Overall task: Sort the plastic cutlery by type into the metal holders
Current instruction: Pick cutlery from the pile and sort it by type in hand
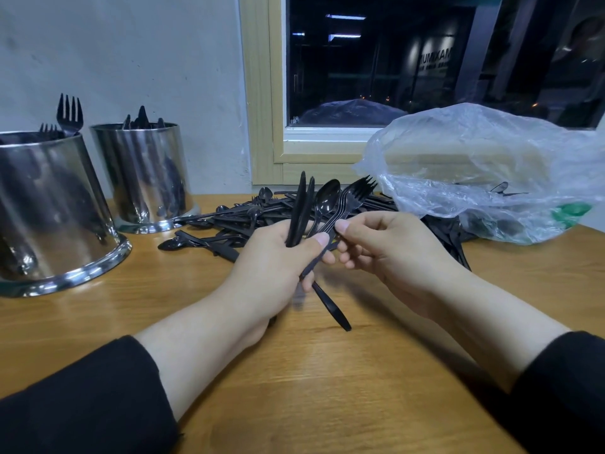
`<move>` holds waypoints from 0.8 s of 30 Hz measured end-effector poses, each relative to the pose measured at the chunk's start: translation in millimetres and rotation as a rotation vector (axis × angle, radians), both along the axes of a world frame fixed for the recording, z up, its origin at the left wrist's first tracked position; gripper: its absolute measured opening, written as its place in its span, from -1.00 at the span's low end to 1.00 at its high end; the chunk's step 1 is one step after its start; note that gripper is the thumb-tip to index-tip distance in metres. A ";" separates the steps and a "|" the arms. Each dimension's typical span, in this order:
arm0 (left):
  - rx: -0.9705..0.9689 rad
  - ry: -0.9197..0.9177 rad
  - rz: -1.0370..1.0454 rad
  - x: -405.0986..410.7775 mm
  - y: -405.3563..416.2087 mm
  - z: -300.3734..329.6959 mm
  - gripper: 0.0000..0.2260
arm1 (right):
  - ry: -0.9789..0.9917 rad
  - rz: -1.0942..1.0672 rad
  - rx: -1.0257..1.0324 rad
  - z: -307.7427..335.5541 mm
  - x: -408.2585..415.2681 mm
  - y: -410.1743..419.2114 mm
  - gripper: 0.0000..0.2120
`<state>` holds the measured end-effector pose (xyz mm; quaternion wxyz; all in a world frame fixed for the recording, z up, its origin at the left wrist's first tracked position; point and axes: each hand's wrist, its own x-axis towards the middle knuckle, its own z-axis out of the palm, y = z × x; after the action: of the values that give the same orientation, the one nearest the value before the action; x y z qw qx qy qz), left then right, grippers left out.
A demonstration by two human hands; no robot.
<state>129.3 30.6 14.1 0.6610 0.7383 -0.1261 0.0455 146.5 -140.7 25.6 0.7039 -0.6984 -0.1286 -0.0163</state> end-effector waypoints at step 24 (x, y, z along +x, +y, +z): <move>-0.182 0.154 -0.141 -0.1 15.2 9.6 -0.80 | -0.143 -0.187 -0.263 -2.9 -0.2 1.4 -0.69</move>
<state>129.2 45.8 23.7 0.7346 0.6658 -0.1220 -0.0467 146.3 -139.3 22.7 0.5910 -0.7904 -0.1139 -0.1143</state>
